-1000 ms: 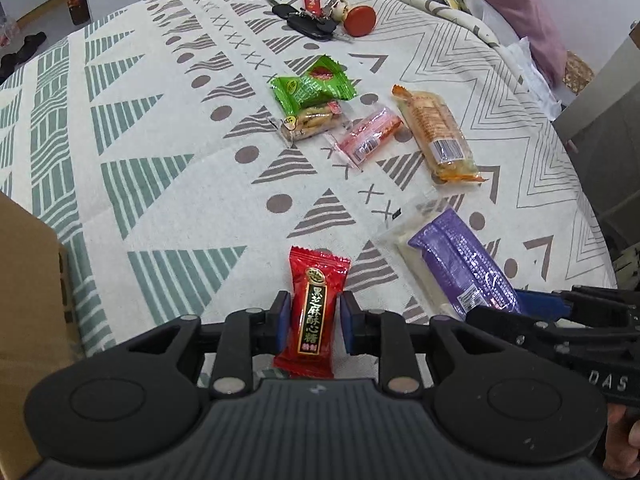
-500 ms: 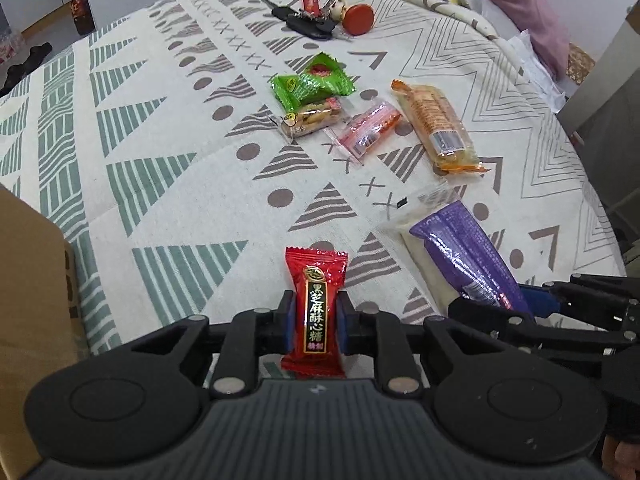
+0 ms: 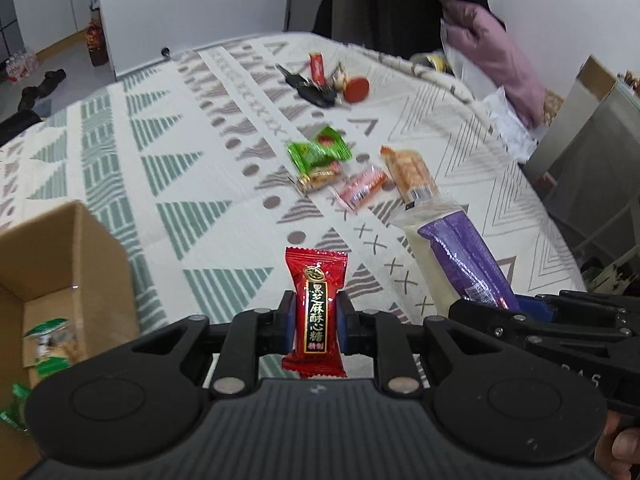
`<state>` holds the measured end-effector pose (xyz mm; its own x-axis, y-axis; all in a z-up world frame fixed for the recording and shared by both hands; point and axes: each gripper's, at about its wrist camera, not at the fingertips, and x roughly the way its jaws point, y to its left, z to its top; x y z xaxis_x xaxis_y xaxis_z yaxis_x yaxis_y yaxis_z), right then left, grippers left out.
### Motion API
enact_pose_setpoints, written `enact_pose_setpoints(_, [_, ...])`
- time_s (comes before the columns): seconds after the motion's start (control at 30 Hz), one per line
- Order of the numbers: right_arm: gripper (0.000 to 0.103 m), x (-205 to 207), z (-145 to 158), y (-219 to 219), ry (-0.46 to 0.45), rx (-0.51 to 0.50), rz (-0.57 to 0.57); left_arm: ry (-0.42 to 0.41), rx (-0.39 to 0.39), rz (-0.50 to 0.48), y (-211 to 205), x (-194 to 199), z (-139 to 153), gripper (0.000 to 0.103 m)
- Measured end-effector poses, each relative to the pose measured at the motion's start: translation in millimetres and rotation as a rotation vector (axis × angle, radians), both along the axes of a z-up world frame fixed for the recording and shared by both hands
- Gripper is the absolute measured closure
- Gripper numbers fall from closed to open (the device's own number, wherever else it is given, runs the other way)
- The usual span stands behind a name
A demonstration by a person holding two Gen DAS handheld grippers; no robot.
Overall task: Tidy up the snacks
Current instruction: 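Carry the red wrapper and purple bar over the cardboard box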
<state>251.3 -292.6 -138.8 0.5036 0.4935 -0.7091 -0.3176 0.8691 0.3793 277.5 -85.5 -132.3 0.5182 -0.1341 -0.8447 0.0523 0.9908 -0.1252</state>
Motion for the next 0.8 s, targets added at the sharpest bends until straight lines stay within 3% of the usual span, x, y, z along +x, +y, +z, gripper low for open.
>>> enact_pose_setpoints(0.37, [0.074,-19,42,26,-0.083,0.043,0.042,-0.093,-0.009,0.068,38,-36,47,0.084])
enact_pose_setpoints(0.8, [0.075,-42,71,69,-0.145,0.074,0.099,-0.152,-0.016,0.136,89,-77,77,0.084])
